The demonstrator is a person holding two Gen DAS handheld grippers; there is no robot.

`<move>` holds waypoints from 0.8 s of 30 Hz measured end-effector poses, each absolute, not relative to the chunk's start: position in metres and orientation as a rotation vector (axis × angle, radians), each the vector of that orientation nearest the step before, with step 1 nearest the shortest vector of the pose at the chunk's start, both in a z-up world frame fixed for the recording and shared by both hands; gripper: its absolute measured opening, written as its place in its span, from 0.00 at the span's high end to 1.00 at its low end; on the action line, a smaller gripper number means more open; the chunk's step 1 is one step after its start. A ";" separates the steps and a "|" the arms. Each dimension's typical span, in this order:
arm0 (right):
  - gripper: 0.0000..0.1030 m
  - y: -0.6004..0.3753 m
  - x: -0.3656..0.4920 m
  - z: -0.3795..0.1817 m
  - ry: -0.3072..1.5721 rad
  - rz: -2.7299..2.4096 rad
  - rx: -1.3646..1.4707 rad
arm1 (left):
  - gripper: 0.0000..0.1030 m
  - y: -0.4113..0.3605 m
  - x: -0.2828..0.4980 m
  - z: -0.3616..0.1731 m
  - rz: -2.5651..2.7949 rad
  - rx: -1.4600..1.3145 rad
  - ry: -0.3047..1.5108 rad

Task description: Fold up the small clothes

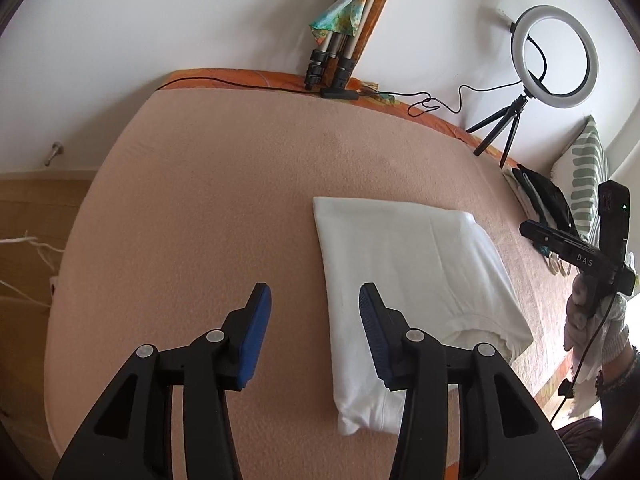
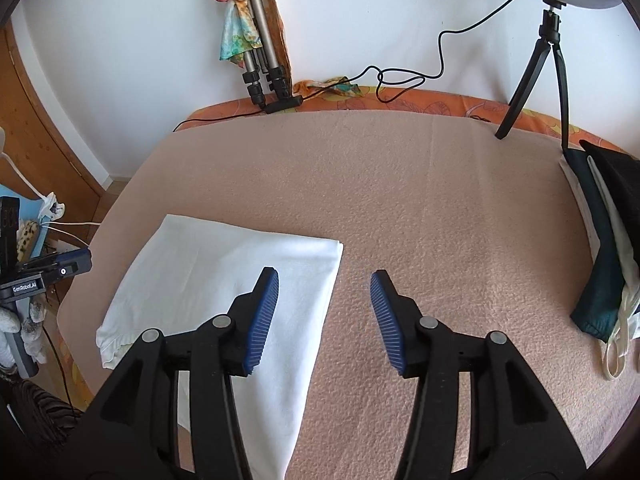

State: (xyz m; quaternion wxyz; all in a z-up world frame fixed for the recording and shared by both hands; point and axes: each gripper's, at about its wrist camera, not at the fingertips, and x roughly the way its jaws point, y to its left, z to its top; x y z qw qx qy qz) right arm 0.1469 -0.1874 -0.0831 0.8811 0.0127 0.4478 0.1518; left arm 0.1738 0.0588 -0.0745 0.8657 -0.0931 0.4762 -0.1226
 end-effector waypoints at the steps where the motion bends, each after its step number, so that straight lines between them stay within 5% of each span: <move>1: 0.44 -0.185 0.143 -0.081 0.924 0.313 0.013 | 0.57 0.056 0.167 -0.072 -0.237 -0.178 0.989; 6: 0.17 -0.180 0.128 -0.071 0.883 0.322 -0.009 | 0.44 0.047 0.138 -0.056 -0.177 -0.130 0.927; 9: 0.10 -0.175 0.120 -0.064 0.861 0.307 -0.039 | 0.40 0.043 0.123 -0.044 -0.160 -0.103 0.880; 14: 0.02 -0.169 0.106 -0.056 0.823 0.240 -0.090 | 0.34 0.036 0.106 -0.032 -0.151 -0.049 0.829; 24: 0.01 -0.171 0.115 -0.063 0.883 0.282 -0.033 | 0.30 0.048 0.102 -0.062 -0.198 -0.227 0.907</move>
